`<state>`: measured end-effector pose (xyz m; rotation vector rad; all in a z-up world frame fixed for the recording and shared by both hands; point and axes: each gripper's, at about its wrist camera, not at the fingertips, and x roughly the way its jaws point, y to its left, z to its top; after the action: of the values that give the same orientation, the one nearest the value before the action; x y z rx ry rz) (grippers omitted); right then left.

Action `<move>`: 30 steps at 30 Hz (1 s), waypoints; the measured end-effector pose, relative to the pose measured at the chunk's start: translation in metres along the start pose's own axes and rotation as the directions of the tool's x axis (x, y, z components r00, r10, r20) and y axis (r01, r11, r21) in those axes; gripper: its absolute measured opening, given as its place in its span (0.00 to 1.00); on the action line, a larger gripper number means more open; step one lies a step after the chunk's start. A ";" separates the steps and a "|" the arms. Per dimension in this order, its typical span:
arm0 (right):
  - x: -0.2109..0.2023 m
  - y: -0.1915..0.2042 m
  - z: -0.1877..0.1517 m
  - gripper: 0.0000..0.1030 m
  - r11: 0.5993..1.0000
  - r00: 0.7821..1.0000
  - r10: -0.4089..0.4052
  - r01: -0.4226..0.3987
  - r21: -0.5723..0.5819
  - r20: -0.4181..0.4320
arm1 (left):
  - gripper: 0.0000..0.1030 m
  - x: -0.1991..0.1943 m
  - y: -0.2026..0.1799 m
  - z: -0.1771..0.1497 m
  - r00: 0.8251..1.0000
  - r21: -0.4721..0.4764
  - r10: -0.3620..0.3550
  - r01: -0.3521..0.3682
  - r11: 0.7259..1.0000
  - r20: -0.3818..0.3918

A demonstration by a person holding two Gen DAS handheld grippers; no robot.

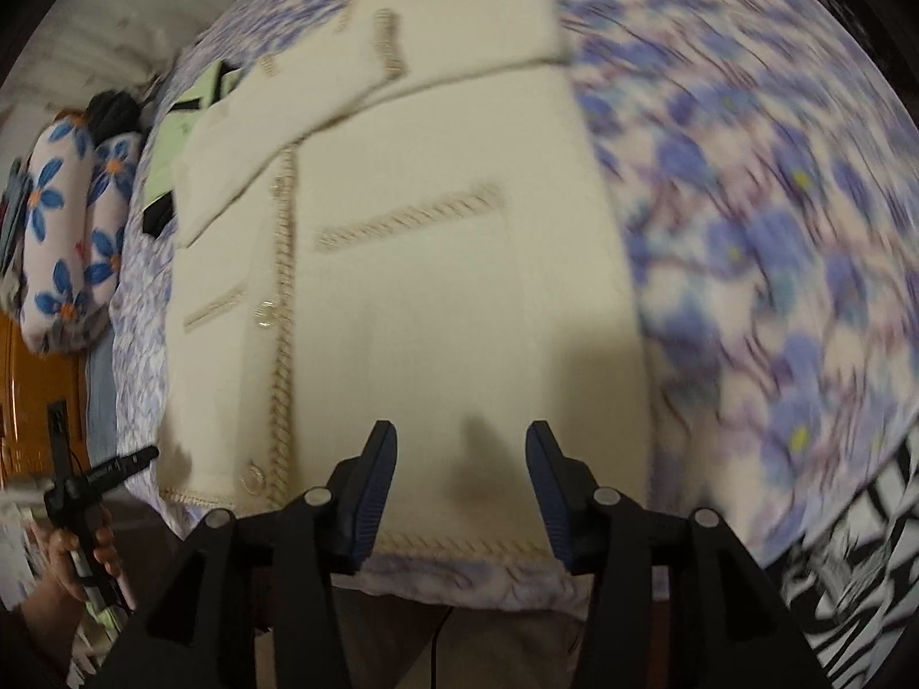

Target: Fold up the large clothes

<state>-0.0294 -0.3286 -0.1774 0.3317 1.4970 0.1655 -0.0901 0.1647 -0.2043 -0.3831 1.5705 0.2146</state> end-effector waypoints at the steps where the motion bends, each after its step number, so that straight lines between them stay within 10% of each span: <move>1: 0.001 -0.004 -0.004 0.45 1.000 1.000 -0.006 0.006 0.013 -0.003 | 0.60 0.003 0.002 -0.002 1.000 0.003 -0.002 0.002 1.000 -0.005; 16: 0.019 -0.060 -0.027 0.45 0.992 0.994 -0.100 0.096 0.086 0.048 | 0.63 0.029 0.007 -0.023 0.994 0.055 -0.064 0.060 0.997 0.090; 26: 0.026 -0.056 -0.031 0.45 0.999 0.998 0.009 -0.012 0.050 0.054 | 0.64 0.031 0.023 -0.035 0.987 0.055 -0.098 0.092 0.994 0.131; 30: 0.023 -0.044 -0.033 0.31 0.998 0.997 0.063 -0.063 0.014 0.041 | 0.64 0.026 0.033 -0.038 0.983 0.034 -0.121 0.118 0.992 0.139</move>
<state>-0.0642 -0.3594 -0.2142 0.3926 1.4492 0.1966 -0.1372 0.1785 -0.2316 -0.4322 1.4050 0.1261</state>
